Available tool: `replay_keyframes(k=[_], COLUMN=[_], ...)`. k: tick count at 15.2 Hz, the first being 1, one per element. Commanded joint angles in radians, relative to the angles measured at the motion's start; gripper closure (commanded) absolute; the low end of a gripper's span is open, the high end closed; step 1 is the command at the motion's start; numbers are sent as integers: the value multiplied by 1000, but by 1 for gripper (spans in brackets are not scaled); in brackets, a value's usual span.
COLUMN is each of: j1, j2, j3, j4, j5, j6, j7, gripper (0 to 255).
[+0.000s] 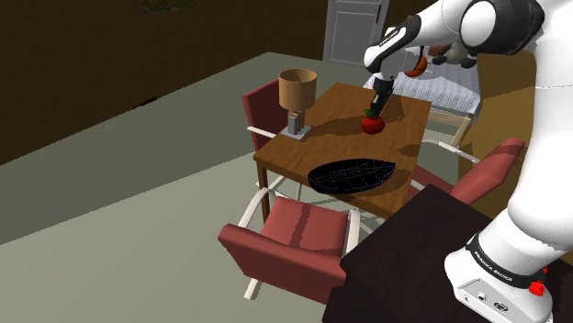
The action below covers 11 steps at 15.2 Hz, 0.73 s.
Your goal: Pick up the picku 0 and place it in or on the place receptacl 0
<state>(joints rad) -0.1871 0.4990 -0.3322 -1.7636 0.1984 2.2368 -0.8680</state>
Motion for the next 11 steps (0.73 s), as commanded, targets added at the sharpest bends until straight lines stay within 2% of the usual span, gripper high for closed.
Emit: replay_keyframes(k=[1,11], j1=[36,208], j2=[-57,-352], j3=[-3,8], j4=[-72,-412], j5=[-17,-137], j6=[19,85], j7=[33,262], gripper=[255,255])
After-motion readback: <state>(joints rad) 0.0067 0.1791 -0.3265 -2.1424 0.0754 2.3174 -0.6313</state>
